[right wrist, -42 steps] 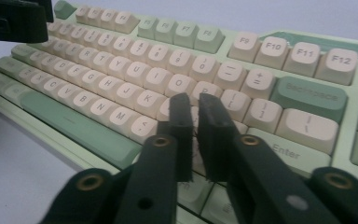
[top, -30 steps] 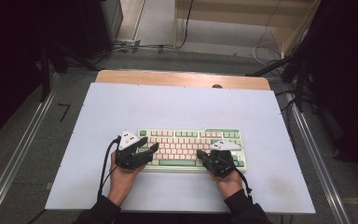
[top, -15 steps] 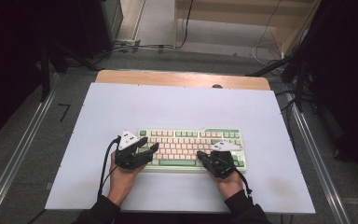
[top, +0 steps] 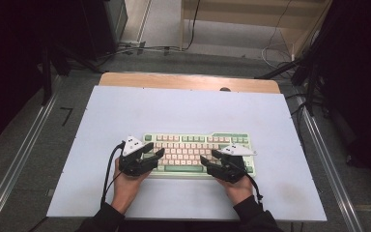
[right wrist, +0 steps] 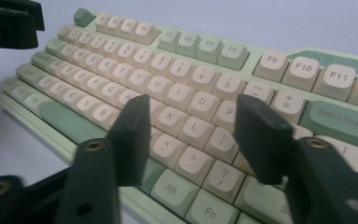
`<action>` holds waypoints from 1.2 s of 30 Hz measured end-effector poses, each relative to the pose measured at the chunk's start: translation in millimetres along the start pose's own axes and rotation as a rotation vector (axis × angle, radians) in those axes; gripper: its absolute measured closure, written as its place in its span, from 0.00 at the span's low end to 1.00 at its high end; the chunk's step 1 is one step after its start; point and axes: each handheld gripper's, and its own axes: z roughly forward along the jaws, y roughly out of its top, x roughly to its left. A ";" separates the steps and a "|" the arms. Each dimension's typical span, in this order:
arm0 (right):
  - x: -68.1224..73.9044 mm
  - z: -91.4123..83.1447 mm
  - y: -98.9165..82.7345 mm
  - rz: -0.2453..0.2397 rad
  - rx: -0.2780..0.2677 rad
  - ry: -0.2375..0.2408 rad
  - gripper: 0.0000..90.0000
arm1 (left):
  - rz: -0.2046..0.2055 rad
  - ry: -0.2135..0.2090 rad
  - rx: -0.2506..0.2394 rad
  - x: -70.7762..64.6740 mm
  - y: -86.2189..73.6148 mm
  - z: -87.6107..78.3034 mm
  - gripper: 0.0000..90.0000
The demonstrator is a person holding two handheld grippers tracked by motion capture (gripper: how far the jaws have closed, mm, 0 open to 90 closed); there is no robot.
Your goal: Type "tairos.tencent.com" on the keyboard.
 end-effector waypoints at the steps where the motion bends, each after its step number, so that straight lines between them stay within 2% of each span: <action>1: -0.6 0.6 0.3 0.004 -0.002 -0.001 0.34 | 0.002 -0.007 0.001 0.1 -0.2 -0.1 0.63; 4: -1.8 3.0 0.8 0.006 -0.003 -0.005 0.30 | 0.005 -0.036 0.003 -0.5 -0.7 -0.2 0.75; 11: -0.2 7.2 2.0 -0.004 0.008 -0.011 0.29 | 0.004 -0.093 0.023 -2.5 -2.0 0.6 1.00; 20: 0.0 7.5 1.9 -0.006 0.017 -0.018 0.29 | 0.017 -0.154 0.095 -7.9 -4.4 13.7 1.00; 36: -4.3 0.7 -0.8 0.007 0.012 -0.038 0.29 | 0.053 -0.167 0.159 -18.7 -4.4 28.1 1.00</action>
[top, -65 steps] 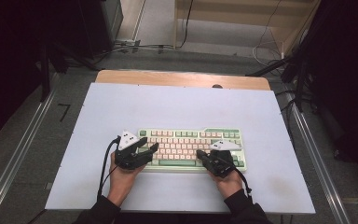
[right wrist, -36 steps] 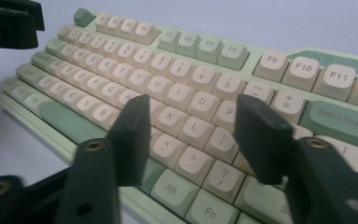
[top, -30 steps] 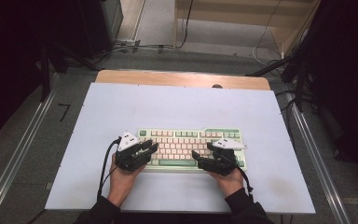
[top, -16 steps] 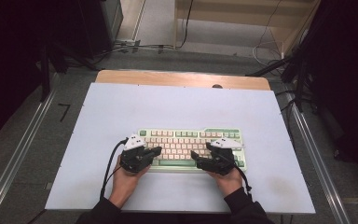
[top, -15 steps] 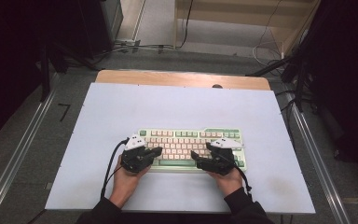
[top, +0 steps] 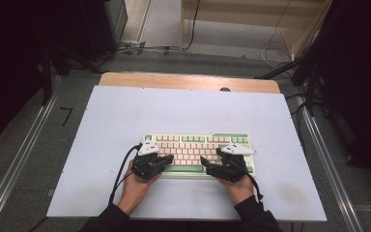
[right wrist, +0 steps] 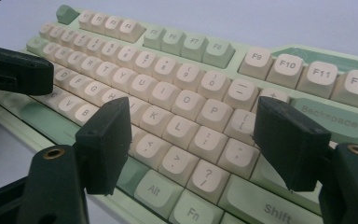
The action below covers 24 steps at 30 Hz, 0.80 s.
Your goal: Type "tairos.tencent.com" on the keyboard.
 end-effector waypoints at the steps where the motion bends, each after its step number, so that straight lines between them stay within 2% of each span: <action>1: -0.7 -1.0 -0.3 0.003 0.000 -0.002 0.29 | 0.003 0.003 0.006 -0.3 0.0 1.2 1.00; 6: -4.1 -5.1 -2.3 0.013 -0.002 -0.017 0.29 | 0.012 0.020 0.042 -1.4 2.3 4.3 1.00; 10: -6.5 -8.7 -4.5 0.019 -0.005 -0.028 0.29 | 0.015 0.016 0.045 -1.2 3.3 5.1 1.00; 12: -7.6 -10.8 -5.5 0.025 -0.008 -0.033 0.29 | 0.004 0.001 0.024 -1.6 3.9 4.4 1.00; 14: -9.1 -12.6 -6.2 0.029 -0.011 -0.041 0.29 | 0.003 0.008 -0.001 -2.5 5.6 2.1 0.83; 16: -10.6 -14.0 -6.8 0.034 -0.012 -0.046 0.31 | 0.009 0.043 -0.036 -4.4 7.1 0.0 0.64; 18: -11.3 -14.3 -7.0 0.039 -0.015 -0.051 0.34 | 0.010 0.071 -0.072 -4.8 7.5 -2.3 0.54; 24: -11.1 -12.4 -5.4 0.031 -0.024 -0.067 0.55 | -0.005 0.118 -0.128 -3.5 5.8 -11.8 0.48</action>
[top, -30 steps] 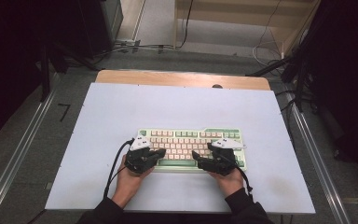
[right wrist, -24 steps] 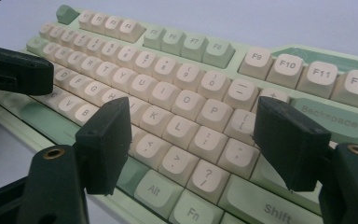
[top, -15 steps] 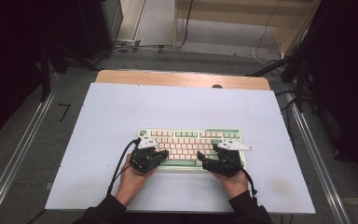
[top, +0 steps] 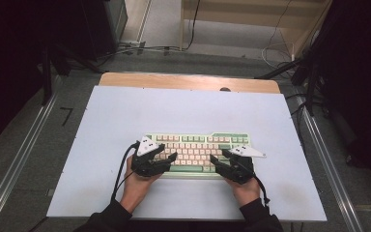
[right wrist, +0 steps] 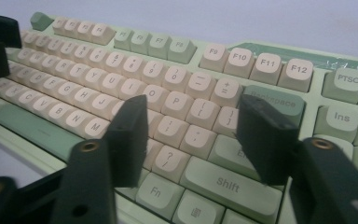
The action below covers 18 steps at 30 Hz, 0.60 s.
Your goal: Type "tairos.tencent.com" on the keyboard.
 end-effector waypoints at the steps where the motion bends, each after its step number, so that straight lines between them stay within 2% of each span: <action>1: 0.4 1.0 0.9 0.003 -0.002 -0.001 0.58 | -0.003 0.006 -0.003 0.4 -0.6 -1.4 0.46; 10: 7.3 14.1 9.7 -0.015 -0.005 0.041 0.95 | -0.026 0.050 -0.002 8.3 -9.8 -17.8 0.46; 18: 16.2 28.4 15.7 -0.049 0.016 0.059 0.97 | -0.049 0.084 -0.004 13.5 -16.4 -28.7 0.46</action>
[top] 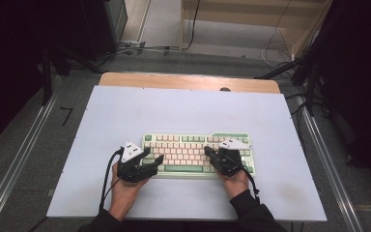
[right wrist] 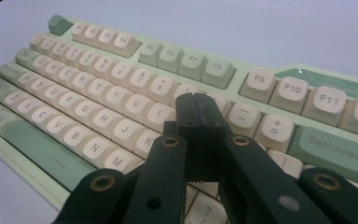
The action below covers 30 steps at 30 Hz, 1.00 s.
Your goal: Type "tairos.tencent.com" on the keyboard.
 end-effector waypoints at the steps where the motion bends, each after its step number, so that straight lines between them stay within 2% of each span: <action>1: 0.3 1.4 0.7 -0.006 0.000 0.000 0.97 | 0.001 0.003 0.000 0.4 -0.7 -0.6 0.46; 11: 1.3 10.6 3.4 -0.012 0.029 -0.001 0.97 | -0.006 0.015 0.006 3.7 -3.6 -4.4 0.47; 24: 1.9 12.6 3.9 -0.015 0.031 0.004 0.97 | -0.002 0.015 0.015 2.6 -4.1 -3.5 0.47; 30: 1.6 14.2 4.7 -0.013 0.053 0.011 0.97 | -0.004 0.016 0.014 3.8 -4.4 -2.9 0.47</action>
